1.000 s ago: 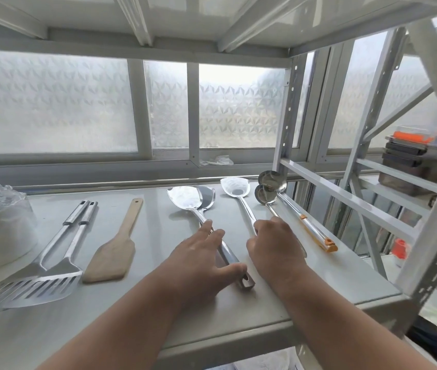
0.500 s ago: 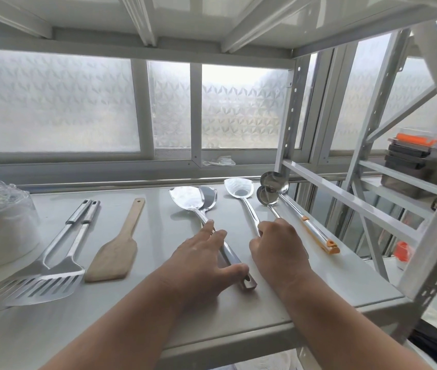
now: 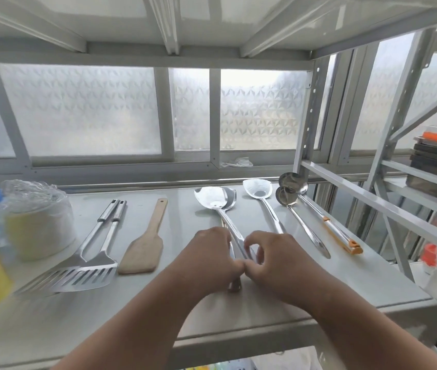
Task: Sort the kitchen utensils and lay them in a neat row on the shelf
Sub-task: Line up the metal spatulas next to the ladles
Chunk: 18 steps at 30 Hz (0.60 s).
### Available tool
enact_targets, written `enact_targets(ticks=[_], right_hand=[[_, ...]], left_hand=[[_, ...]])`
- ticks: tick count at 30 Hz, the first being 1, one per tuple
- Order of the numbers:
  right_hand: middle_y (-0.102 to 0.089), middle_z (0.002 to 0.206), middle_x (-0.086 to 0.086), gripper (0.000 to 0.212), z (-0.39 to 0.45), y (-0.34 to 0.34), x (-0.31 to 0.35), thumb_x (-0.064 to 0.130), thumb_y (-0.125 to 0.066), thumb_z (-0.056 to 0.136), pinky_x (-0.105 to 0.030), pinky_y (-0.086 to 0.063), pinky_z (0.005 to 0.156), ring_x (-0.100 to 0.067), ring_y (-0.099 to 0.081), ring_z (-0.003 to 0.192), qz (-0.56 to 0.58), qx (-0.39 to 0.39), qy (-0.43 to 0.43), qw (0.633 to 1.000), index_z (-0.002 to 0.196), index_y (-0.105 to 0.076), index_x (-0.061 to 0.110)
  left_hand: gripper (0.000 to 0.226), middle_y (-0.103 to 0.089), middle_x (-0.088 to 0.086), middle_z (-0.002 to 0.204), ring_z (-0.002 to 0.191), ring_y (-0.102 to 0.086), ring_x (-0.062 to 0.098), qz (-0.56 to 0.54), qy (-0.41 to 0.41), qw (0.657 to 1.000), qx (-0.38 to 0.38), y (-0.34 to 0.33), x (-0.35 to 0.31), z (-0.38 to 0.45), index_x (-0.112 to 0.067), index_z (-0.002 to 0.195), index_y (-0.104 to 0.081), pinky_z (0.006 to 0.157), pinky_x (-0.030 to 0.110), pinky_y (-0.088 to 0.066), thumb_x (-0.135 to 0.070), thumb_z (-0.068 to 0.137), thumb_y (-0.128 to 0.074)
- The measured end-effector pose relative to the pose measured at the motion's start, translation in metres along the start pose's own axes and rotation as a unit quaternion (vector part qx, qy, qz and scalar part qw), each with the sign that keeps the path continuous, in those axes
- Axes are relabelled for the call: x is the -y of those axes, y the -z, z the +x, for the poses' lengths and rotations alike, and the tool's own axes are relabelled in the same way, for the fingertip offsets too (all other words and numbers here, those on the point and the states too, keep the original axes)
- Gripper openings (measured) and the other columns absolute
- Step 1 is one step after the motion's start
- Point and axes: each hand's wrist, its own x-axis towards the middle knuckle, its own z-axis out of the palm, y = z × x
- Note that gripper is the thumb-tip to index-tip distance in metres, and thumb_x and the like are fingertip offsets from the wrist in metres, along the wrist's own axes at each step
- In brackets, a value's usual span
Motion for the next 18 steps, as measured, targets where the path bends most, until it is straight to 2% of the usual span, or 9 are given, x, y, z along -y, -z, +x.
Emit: enact_targets(ticks=[3, 5, 7, 9, 11, 14, 16, 18], right_hand=[[-0.067, 0.087, 0.001, 0.043, 0.014, -0.010, 0.001, 0.032, -0.064, 0.081, -0.036, -0.054, 0.080, -0.022, -0.065, 0.089, -0.011, -0.013, -0.001, 1.000, 0.123, -0.063, 0.022], [-0.068, 0.092, -0.006, 0.032, 0.023, -0.016, 0.000, 0.028, -0.060, 0.081, -0.040, -0.054, 0.080, -0.029, -0.062, 0.091, -0.033, -0.030, -0.014, 0.999, 0.110, -0.063, 0.014], [-0.066, 0.087, -0.009, 0.019, 0.031, -0.018, 0.000, 0.024, -0.057, 0.081, -0.039, -0.053, 0.075, -0.031, -0.059, 0.085, -0.040, -0.034, -0.036, 0.998, 0.093, -0.058, 0.010], [-0.063, 0.083, -0.009, 0.013, 0.037, -0.020, 0.000, 0.022, -0.057, 0.081, -0.035, -0.049, 0.068, -0.031, -0.057, 0.080, -0.051, -0.030, -0.050, 0.997, 0.084, -0.054, 0.010], [-0.057, 0.082, -0.006, 0.013, 0.041, -0.021, 0.001, 0.022, -0.057, 0.083, -0.034, -0.045, 0.066, -0.030, -0.054, 0.078, -0.068, -0.022, -0.049, 0.996, 0.080, -0.050, 0.012], [-0.050, 0.082, -0.003, 0.016, 0.045, -0.021, 0.002, 0.023, -0.056, 0.085, -0.034, -0.045, 0.067, -0.028, -0.051, 0.078, -0.075, -0.019, -0.045, 0.996, 0.078, -0.045, 0.015], [-0.049, 0.087, -0.003, 0.015, 0.046, -0.023, 0.002, 0.024, -0.056, 0.088, -0.034, -0.042, 0.069, -0.028, -0.050, 0.080, -0.084, -0.022, -0.038, 0.996, 0.083, -0.045, 0.014], [-0.050, 0.088, -0.004, 0.015, 0.045, -0.025, 0.002, 0.024, -0.056, 0.089, -0.032, -0.038, 0.068, -0.027, -0.050, 0.080, -0.095, -0.033, -0.026, 0.995, 0.084, -0.047, 0.013]], left_hand=[[0.038, -0.070, 0.005, 0.092, 0.080, -0.077, 0.027, 0.015, 0.028, 0.999, -0.003, 0.003, 0.000, 0.009, -0.010, 0.114, -0.068, 0.071, 0.044, -0.066, -0.025, 0.080, -0.072], [0.039, -0.070, 0.008, 0.094, 0.081, -0.078, 0.031, 0.008, 0.044, 0.999, -0.011, 0.007, 0.006, 0.016, -0.008, 0.114, -0.068, 0.072, 0.046, -0.066, -0.024, 0.079, -0.073], [0.031, -0.072, 0.011, 0.097, 0.083, -0.078, 0.032, 0.003, 0.054, 0.998, -0.025, 0.010, 0.015, 0.022, -0.009, 0.106, -0.067, 0.074, 0.045, -0.066, -0.024, 0.080, -0.074], [0.022, -0.075, 0.014, 0.096, 0.086, -0.076, 0.030, 0.004, 0.054, 0.998, -0.036, 0.013, 0.022, 0.026, -0.012, 0.099, -0.068, 0.076, 0.041, -0.065, -0.023, 0.082, -0.074], [0.014, -0.076, 0.008, 0.079, 0.079, -0.073, 0.023, 0.001, 0.044, 0.998, -0.045, 0.013, 0.029, 0.027, -0.010, 0.086, -0.071, 0.067, 0.035, -0.061, -0.024, 0.082, -0.073], [0.030, -0.057, -0.007, 0.046, 0.054, -0.058, 0.017, -0.003, 0.028, 0.998, -0.061, 0.008, 0.035, 0.024, -0.016, 0.058, -0.053, 0.043, 0.022, -0.041, -0.023, 0.082, -0.069], [0.035, -0.053, -0.012, 0.038, 0.046, -0.050, 0.016, -0.018, 0.022, 0.998, -0.061, 0.007, 0.036, 0.020, -0.016, 0.056, -0.047, 0.036, 0.015, -0.032, -0.020, 0.084, -0.069], [0.034, -0.054, -0.015, 0.038, 0.042, -0.047, 0.015, -0.026, 0.016, 0.998, -0.060, 0.006, 0.036, 0.018, -0.015, 0.057, -0.048, 0.035, 0.015, -0.032, -0.020, 0.083, -0.069]])
